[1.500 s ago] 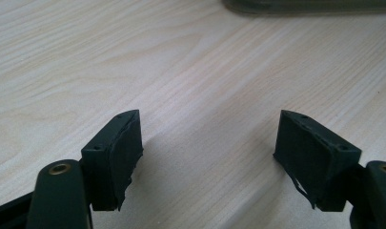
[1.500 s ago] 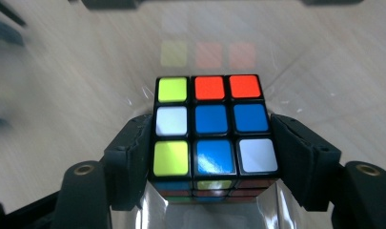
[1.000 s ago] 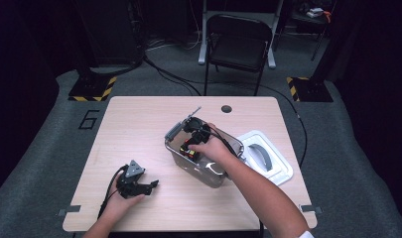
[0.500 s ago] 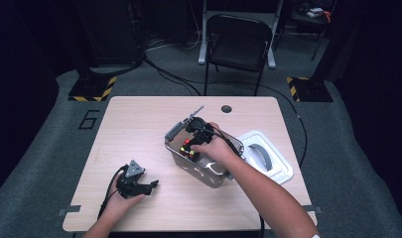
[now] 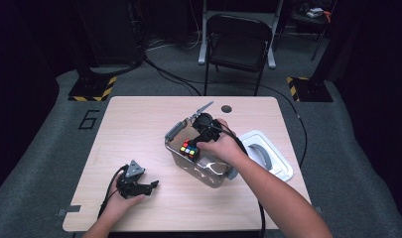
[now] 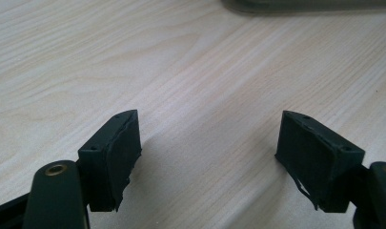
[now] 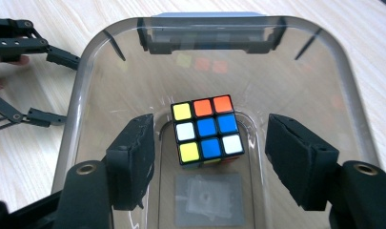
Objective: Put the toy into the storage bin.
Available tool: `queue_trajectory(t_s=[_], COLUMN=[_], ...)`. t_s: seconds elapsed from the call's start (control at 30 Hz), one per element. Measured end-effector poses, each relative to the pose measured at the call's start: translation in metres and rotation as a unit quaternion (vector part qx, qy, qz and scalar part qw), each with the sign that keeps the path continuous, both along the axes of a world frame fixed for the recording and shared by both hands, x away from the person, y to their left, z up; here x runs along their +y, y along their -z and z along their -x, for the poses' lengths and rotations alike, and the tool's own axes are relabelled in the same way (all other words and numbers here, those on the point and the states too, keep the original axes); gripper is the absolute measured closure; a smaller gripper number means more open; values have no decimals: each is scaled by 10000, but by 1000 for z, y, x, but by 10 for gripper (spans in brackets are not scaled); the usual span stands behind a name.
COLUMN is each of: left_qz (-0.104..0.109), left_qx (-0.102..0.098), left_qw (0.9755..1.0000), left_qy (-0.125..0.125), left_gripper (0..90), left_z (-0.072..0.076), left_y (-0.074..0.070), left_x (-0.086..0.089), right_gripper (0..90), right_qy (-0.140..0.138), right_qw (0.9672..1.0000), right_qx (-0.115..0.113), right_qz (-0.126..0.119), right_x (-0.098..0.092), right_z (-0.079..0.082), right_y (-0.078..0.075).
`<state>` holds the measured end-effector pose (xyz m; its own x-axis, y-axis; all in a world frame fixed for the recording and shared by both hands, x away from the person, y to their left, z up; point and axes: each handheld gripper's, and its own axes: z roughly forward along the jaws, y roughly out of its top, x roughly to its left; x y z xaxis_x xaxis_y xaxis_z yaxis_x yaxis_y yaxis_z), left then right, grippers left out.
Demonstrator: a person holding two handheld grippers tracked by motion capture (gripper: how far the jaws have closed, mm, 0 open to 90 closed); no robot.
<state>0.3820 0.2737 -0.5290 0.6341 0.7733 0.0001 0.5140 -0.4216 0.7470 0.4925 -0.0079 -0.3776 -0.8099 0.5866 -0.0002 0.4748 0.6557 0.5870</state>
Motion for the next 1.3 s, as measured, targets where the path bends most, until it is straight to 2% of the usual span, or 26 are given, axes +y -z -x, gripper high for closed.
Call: queue_trajectory(t_s=[0.1,0.13,0.2,0.4,0.53,0.87,0.9,0.93,1.1,1.17,1.3], left_qz=[0,-9,-22,-2,-2,1,-3,-17,0,5,7], left_qx=[0,-6,-9,-5,-5,-2,-2,-13,-2,-3,1], left_qw=[10000,10000,10000,10000,10000,10000,10000,10000,10000,10000,10000], left_qy=[1,3,14,2,1,0,3,8,-2,-3,-2], left_gripper=[229,230,229,229,230,229,230,229,229,229,230], left_z=[0,0,0,0,0,0,0,0,0,0,0], left_y=[0,0,0,0,0,0,0,0,0,0,0], left_x=[0,0,0,0,0,0,0,0,0,0,0], right_gripper=[341,344,354,367,375,392,394,396,418,417,429], right_qy=[76,9,124,142,199,197,126,215,290,333,312], right_qw=[9999,9999,9997,9994,9988,9982,9984,9982,9977,9977,9975], right_qx=[-42,-110,-138,-276,-344,-461,-467,-453,-520,-478,-535], right_qz=[-113,-95,-151,-170,-278,-332,-300,-341,-315,-358,-335], right_x=[-8,-11,-16,-31,-40,-59,-62,-63,-75,-80,-90], right_z=[2,2,3,2,5,14,15,17,20,22,25], right_y=[-6,-8,-11,-25,-32,-41,-42,-43,-46,-47,-51])
